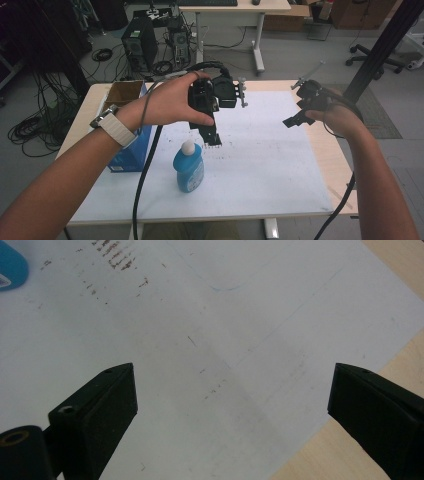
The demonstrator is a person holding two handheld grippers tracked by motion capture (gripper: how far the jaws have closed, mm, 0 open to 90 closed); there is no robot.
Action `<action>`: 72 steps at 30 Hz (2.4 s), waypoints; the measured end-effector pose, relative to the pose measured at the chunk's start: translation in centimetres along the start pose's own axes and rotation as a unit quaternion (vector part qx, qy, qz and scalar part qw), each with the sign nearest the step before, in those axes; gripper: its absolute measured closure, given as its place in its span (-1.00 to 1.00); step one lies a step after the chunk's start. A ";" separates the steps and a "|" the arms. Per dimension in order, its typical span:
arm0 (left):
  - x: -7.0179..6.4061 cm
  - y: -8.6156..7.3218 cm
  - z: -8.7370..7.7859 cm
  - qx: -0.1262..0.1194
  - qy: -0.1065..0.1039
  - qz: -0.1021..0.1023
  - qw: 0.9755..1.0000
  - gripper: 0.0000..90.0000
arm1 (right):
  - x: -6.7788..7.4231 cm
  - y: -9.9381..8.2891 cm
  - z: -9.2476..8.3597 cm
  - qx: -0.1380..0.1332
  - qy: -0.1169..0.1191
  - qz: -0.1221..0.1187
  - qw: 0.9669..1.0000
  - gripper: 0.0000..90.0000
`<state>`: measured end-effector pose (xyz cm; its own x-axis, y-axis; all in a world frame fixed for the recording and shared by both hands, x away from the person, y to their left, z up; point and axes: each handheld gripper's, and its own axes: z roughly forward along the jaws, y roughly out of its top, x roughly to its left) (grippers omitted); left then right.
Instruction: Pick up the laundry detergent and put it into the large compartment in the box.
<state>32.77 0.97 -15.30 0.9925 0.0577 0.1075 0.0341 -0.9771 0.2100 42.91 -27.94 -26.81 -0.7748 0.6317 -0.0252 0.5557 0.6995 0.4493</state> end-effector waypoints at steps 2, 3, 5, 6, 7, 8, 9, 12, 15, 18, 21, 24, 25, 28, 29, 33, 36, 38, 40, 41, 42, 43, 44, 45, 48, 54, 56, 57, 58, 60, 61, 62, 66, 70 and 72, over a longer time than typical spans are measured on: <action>-0.1 0.0 -0.1 0.001 0.003 -0.004 1.000 -0.74 | 0.1 0.0 -0.1 -0.001 -0.002 0.000 1.000 -0.87; -0.1 0.0 -0.1 0.001 0.003 -0.004 1.000 -0.74 | 0.1 0.0 -0.1 -0.001 -0.002 0.000 1.000 -0.87; -0.2 0.0 -0.2 0.003 0.002 -0.006 1.000 -0.74 | 0.2 0.0 -0.2 -0.004 -0.003 -0.002 1.000 -0.87; -0.3 0.0 -0.3 0.003 0.004 -0.010 1.000 -0.74 | 0.2 0.0 -0.3 -0.005 -0.004 0.000 1.000 -0.87; -0.4 0.0 -0.3 0.004 0.005 -0.012 1.000 -0.74 | 0.2 0.0 -0.3 -0.005 -0.006 0.001 1.000 -0.88; -0.4 0.0 -0.3 0.006 0.007 -0.017 1.000 -0.74 | 0.2 0.0 -0.3 -0.005 -0.008 0.001 1.000 -0.88; -0.4 0.0 -0.4 0.007 0.009 -0.019 1.000 -0.74 | 0.2 -0.1 -0.3 -0.004 -0.009 0.001 1.000 -0.88; -0.5 -0.1 -0.6 0.007 0.014 -0.030 0.999 -0.75 | 0.3 -0.1 -0.3 -0.004 -0.009 -0.001 1.000 -0.88; -0.6 -0.2 -0.8 0.002 0.018 -0.041 0.999 -0.77 | 0.4 -0.1 -0.3 -0.007 -0.008 -0.002 1.000 -0.89; -0.6 -0.3 -1.0 0.002 0.024 -0.061 0.998 -0.81 | 0.4 -0.1 -0.4 -0.008 -0.007 -0.001 1.000 -0.90; -0.8 -0.4 -1.2 0.002 0.027 -0.072 0.997 -0.81 | 0.5 -0.1 -0.4 -0.007 -0.006 0.002 1.000 -0.90; -0.9 -0.5 -1.5 0.000 0.032 -0.088 0.996 -0.81 | 0.5 0.0 -0.4 -0.011 -0.006 -0.001 1.000 -0.90; -0.9 -0.5 -1.6 0.001 0.032 -0.095 0.995 -0.81 | 0.5 0.0 -0.4 -0.010 -0.005 -0.001 1.000 -0.90; -0.9 -0.6 -1.7 0.000 0.035 -0.109 0.993 -0.81 | 0.5 0.0 -0.4 -0.009 -0.005 -0.004 1.000 -0.90; -0.9 -0.7 -1.9 0.001 0.038 -0.124 0.992 -0.81 | 0.5 0.1 -0.4 -0.010 -0.005 -0.005 1.000 -0.91; -0.8 -0.9 -2.3 0.001 0.042 -0.147 0.988 -0.81 | 0.6 0.1 -0.4 -0.011 -0.004 -0.007 1.000 -0.91; -0.7 -1.1 -2.5 0.002 0.043 -0.160 0.986 -0.81 | 0.6 0.1 -0.5 -0.011 -0.005 -0.008 1.000 -0.91; -0.8 -1.2 -2.6 0.004 0.044 -0.170 0.984 -0.81 | 0.6 0.1 -0.5 -0.012 -0.005 -0.008 1.000 -0.91; -0.8 -1.2 -2.7 0.006 0.044 -0.173 0.984 -0.81 | 0.6 0.1 -0.5 -0.013 -0.005 -0.008 1.000 -0.91; -0.8 -1.3 -2.8 0.004 0.045 -0.179 0.983 -0.81 | 0.6 0.1 -0.6 -0.013 -0.005 -0.009 1.000 -0.91; -0.8 -1.3 -2.9 0.002 0.047 -0.184 0.982 -0.81 | 0.7 0.1 -0.6 -0.013 -0.005 -0.008 1.000 -0.91; -0.8 -1.4 -3.0 0.002 0.048 -0.187 0.981 -0.81 | 0.7 0.1 -0.6 -0.013 -0.004 -0.009 1.000 -0.90; -0.8 -1.5 -3.1 0.006 0.047 -0.191 0.980 -0.81 | 0.7 0.1 -0.6 -0.013 -0.004 -0.009 1.000 -0.90; -0.8 -1.6 -3.1 0.006 0.048 -0.196 0.979 -0.80 | 0.7 0.1 -0.6 -0.012 -0.004 -0.010 1.000 -0.90; -0.8 -1.9 -3.2 0.001 0.050 -0.212 0.976 -0.80 | 0.8 0.1 -0.5 -0.011 -0.003 -0.012 1.000 -0.90; -0.7 -2.4 -3.4 0.000 0.048 -0.248 0.968 -0.80 | 0.9 0.3 -0.5 -0.011 -0.003 -0.015 1.000 -0.90; -0.7 -2.6 -3.3 0.003 0.040 -0.259 0.965 -0.80 | 1.0 0.3 -0.5 -0.011 -0.003 -0.016 1.000 -0.90; -0.6 -2.6 -3.3 0.007 0.040 -0.263 0.964 -0.80 | 1.0 0.3 -0.5 -0.012 -0.003 -0.016 1.000 -0.90; -0.6 -2.6 -3.3 0.007 0.040 -0.263 0.964 -0.80 | 1.0 0.3 -0.5 -0.012 -0.003 -0.016 1.000 -0.90; -0.6 -2.7 -3.0 0.015 0.045 -0.278 0.959 -0.80 | 1.0 0.3 -0.5 -0.012 -0.002 -0.018 1.000 -0.90; -0.6 -2.8 -3.0 0.017 0.043 -0.285 0.957 -0.80 | 1.0 0.3 -0.5 -0.012 -0.001 -0.019 1.000 -0.90; -0.6 -2.8 -3.0 0.017 0.043 -0.285 0.957 -0.80 | 1.0 0.3 -0.5 -0.012 -0.001 -0.019 1.000 -0.90; -0.5 -3.1 -2.7 0.028 0.038 -0.310 0.950 -0.75 | 1.0 0.3 -0.5 -0.013 -0.002 -0.020 1.000 -0.90; -0.4 -3.4 -2.6 0.031 0.047 -0.327 0.943 -0.77 | 1.0 0.3 -0.4 -0.009 -0.001 -0.021 1.000 -0.90; -0.3 -3.7 -2.5 0.029 0.047 -0.338 0.939 -0.77 | 1.0 0.3 -0.4 -0.011 -0.001 -0.021 1.000 -0.90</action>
<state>32.05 5.09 -13.66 0.7268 0.6848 0.0538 0.6627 -0.7197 0.2071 42.17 -27.22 -26.35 -0.7972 0.6020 -0.0458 0.5156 0.7183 0.4671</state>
